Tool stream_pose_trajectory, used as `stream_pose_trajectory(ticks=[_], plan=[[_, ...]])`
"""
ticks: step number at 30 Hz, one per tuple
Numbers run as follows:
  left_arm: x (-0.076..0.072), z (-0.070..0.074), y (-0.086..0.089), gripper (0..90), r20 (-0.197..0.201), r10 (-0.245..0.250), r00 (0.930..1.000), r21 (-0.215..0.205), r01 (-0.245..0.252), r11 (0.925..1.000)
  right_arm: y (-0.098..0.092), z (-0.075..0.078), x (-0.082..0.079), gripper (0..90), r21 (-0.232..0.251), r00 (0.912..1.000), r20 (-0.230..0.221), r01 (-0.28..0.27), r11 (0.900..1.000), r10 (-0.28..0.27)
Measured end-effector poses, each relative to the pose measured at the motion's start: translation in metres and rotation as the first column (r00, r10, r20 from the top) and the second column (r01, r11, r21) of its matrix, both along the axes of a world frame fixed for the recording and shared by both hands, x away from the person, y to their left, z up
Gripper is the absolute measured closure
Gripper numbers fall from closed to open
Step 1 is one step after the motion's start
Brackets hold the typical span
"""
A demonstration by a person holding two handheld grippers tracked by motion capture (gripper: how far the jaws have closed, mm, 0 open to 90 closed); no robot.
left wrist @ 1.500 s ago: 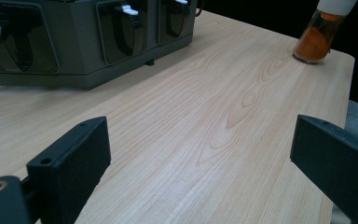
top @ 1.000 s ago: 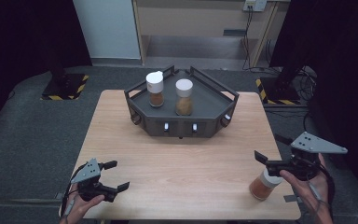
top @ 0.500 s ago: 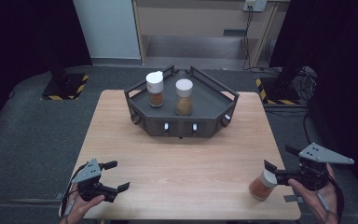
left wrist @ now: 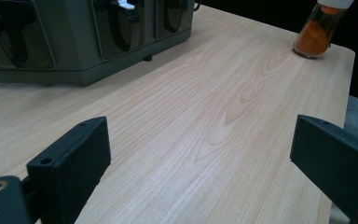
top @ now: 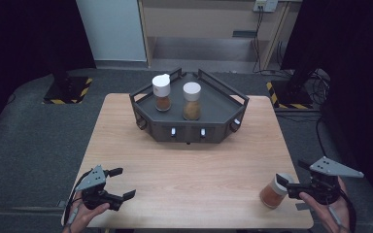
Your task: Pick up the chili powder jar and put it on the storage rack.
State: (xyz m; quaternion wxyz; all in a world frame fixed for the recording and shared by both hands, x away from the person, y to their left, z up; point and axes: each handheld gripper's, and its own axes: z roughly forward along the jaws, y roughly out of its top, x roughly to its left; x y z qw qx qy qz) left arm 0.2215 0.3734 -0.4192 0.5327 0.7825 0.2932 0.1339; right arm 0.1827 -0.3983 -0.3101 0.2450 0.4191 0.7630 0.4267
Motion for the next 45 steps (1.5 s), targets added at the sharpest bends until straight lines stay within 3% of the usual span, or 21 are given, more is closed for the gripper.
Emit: stream_pose_trajectory(ticks=[32, 38, 39, 42, 45], plan=[[0.0, 0.001, -0.001, 4.0, -0.002, -0.003, 1.0, 0.01, 0.003, 0.9999, 0.006, -0.044, 0.004, 10.5, -0.044, 0.9946, -0.097, 0.034, 0.998, -0.038], [0.0, 0.001, -0.002, 4.0, -0.001, -0.005, 1.0, 0.014, 0.005, 0.9999, 0.007, -0.049, 0.001, 17.7, -0.052, 0.9944, -0.096, 0.037, 0.998, -0.042], [0.0, 0.001, -0.002, 4.0, -0.001, -0.005, 1.0, 0.014, 0.005, 0.9999, 0.006, -0.051, 0.0, 26.8, -0.052, 0.9955, -0.086, 0.035, 0.998, -0.04], [0.0, 0.001, -0.002, 4.0, -0.001, -0.005, 1.0, 0.013, 0.005, 0.9999, 0.004, -0.053, -0.002, 33.6, -0.037, 0.9965, -0.079, 0.026, 0.999, -0.029], [0.0, 0.001, -0.002, 4.0, -0.002, -0.007, 1.0, 0.014, 0.007, 0.9999, 0.006, -0.053, -0.003, 33.8, -0.044, 0.9968, -0.074, 0.027, 0.999, -0.03]])
